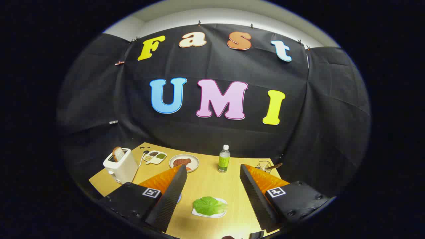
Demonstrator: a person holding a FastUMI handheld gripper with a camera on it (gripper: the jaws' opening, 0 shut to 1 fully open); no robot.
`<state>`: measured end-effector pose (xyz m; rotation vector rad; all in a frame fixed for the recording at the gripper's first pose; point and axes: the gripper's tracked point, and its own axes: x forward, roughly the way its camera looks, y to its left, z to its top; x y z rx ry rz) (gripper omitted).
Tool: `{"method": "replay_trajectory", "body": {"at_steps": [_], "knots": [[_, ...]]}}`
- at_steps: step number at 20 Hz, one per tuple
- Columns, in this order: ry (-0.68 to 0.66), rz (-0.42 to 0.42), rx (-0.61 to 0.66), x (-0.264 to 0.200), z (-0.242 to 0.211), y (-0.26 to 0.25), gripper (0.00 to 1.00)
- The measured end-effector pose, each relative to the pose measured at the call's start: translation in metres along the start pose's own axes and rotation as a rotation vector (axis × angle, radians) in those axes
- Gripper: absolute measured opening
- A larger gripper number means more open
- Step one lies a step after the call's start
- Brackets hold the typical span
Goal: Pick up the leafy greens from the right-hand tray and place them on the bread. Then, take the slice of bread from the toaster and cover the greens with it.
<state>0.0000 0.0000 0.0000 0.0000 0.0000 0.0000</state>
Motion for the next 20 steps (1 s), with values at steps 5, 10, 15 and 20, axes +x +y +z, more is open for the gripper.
{"method": "replay_trajectory", "body": {"at_steps": [5,10,15,20], "knots": [[0.0,-0.077,0.039,0.0,0.001,0.001,0.99],[0.022,-0.082,0.064,0.014,-0.005,0.01,1.0],[0.069,-0.021,0.118,0.024,-0.02,0.029,0.98],[0.062,0.006,0.079,0.035,-0.029,0.023,0.99]]}}
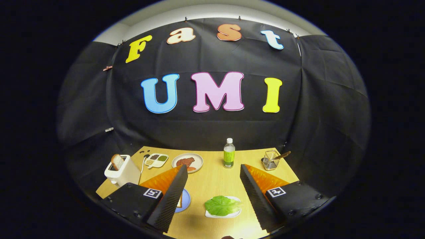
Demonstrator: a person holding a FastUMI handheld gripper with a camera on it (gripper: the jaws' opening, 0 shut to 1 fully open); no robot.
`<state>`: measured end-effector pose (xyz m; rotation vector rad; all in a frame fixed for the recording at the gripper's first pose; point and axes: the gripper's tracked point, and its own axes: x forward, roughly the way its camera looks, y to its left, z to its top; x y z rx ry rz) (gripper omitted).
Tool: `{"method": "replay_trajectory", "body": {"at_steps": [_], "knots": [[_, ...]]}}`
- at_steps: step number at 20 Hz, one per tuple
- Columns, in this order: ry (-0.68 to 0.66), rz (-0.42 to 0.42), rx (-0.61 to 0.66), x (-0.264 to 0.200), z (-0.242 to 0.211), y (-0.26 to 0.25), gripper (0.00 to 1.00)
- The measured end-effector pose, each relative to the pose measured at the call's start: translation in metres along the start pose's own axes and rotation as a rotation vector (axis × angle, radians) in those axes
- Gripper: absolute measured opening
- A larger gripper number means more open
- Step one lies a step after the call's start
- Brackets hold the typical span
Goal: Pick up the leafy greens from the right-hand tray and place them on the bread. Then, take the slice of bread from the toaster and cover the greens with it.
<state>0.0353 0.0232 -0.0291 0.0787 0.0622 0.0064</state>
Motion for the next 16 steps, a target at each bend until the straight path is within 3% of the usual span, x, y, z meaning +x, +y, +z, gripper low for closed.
{"method": "replay_trajectory", "body": {"at_steps": [9,16], "knots": [[0.115,0.145,-0.017,0.035,-0.038,-0.02,0.99],[0.245,0.215,-0.127,0.059,-0.092,-0.023,0.99]]}}
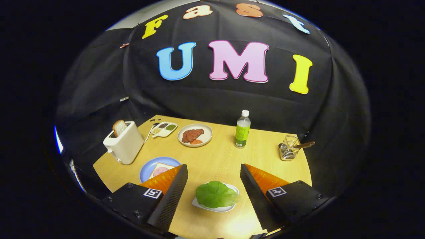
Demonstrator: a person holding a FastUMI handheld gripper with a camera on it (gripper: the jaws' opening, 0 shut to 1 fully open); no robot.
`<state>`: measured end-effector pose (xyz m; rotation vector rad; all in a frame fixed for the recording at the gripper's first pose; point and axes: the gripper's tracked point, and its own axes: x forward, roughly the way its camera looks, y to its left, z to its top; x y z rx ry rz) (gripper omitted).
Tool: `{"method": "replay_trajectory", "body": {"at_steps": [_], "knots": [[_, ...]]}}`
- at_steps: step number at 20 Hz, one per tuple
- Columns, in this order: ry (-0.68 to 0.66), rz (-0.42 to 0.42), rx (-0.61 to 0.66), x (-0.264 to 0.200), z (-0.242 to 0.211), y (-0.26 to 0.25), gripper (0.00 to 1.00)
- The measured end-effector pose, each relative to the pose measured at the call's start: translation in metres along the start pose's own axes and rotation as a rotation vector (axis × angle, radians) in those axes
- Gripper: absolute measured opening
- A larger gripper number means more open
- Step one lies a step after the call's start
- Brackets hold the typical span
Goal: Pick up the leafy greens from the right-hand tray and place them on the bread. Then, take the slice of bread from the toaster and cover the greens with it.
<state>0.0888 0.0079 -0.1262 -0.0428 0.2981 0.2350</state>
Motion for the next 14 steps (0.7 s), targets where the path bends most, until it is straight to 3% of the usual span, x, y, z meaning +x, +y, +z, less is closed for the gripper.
{"method": "replay_trajectory", "body": {"at_steps": [9,14], "knots": [[0.368,0.072,-0.132,0.075,-0.143,-0.01,0.99],[0.469,0.071,-0.195,0.108,-0.186,-0.02,0.99]]}}
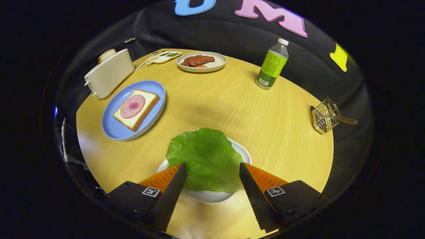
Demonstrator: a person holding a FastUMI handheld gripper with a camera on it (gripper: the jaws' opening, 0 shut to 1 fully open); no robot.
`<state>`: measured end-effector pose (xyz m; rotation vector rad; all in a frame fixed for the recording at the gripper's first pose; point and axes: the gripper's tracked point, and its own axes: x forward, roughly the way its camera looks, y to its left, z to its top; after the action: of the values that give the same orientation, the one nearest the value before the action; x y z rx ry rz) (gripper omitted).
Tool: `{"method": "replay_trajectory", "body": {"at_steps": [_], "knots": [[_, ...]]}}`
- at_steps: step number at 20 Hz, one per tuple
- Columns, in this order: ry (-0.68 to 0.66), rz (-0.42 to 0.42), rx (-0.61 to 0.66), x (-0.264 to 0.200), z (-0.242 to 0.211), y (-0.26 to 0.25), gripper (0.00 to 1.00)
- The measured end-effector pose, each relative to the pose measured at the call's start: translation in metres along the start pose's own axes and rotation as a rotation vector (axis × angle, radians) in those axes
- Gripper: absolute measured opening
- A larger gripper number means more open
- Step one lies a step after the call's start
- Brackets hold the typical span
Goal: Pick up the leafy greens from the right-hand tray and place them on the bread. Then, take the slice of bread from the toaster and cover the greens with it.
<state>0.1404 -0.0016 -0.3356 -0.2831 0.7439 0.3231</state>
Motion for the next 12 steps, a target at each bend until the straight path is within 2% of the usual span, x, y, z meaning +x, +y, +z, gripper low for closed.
{"method": "replay_trajectory", "body": {"at_steps": [4,6,7,8,9,11,12], "knots": [[0.047,0.017,-0.003,0.016,-0.007,0.001,1.0],[0.059,0.055,0.031,0.019,-0.007,0.006,0.99],[0.068,0.075,0.052,0.019,-0.009,0.01,0.95],[0.064,0.073,0.055,0.02,-0.008,0.01,0.84],[0.067,0.076,0.047,0.019,-0.006,0.008,0.82],[0.07,0.072,0.041,0.02,-0.007,0.01,0.61],[0.076,0.072,0.033,0.02,-0.007,0.01,0.54]]}}
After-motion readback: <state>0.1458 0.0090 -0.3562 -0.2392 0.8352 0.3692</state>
